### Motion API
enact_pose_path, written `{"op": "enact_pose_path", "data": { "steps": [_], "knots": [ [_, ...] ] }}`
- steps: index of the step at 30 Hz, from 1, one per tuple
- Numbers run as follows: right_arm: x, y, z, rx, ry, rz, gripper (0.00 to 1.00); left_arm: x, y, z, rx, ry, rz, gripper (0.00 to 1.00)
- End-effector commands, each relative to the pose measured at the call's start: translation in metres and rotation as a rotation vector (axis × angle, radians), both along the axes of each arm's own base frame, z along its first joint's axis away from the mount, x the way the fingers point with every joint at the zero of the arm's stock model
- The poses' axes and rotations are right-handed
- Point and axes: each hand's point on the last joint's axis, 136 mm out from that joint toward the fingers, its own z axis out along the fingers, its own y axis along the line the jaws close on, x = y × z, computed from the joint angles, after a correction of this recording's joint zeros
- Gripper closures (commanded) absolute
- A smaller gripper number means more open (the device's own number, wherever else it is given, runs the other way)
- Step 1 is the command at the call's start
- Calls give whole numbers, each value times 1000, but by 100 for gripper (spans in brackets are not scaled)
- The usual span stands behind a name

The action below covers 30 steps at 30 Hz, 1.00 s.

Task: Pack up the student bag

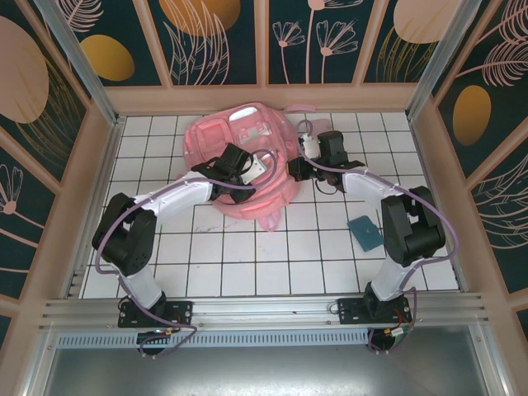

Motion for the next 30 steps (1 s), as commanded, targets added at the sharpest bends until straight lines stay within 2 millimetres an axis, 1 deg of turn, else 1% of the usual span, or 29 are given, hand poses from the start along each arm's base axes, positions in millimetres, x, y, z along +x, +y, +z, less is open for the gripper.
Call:
{"op": "enact_pose_path", "data": {
  "steps": [1, 3, 6, 8, 10, 11, 12, 16, 18, 19, 22, 24, 27, 30],
  "knots": [
    [16, 7, 28, 56, -79, 12, 100, 15, -2, 6, 21, -53, -10, 70],
    [16, 6, 27, 51, -75, 10, 100, 21, 0, 9, 36, -78, 6, 84],
    [14, 5, 26, 43, -69, 10, 100, 25, -2, 22, 20, -103, 3, 99],
    [11, 6, 27, 42, -65, 17, 100, 28, -5, 37, -3, -128, 4, 100],
    [8, 5, 29, 42, -64, 22, 100, 31, -7, 57, -40, -163, 10, 100],
    [7, 6, 31, 45, -63, 27, 100, 33, -8, 64, -49, -176, 20, 100],
    [4, 8, 32, 47, -62, 37, 100, 35, -8, 85, -77, -214, 34, 100],
    [-4, 14, 36, 41, -59, 63, 100, 41, -6, 130, -147, -314, 78, 100],
    [-8, 17, 36, 33, -55, 81, 100, 43, -5, 146, -180, -355, 95, 100],
    [-10, 19, 37, 29, -58, 90, 100, 43, -6, 151, -193, -363, 96, 100],
    [-21, 27, 44, 25, -72, 132, 100, 44, -8, 152, -209, -354, 108, 100],
    [-31, 32, 55, 47, -92, 169, 100, 47, -7, 147, -199, -344, 128, 100],
    [-50, 37, 74, 99, -120, 241, 100, 54, 1, 141, -170, -355, 190, 100],
    [-68, 43, 83, 114, -118, 309, 100, 56, 2, 138, -178, -343, 213, 100]
  ]
}}
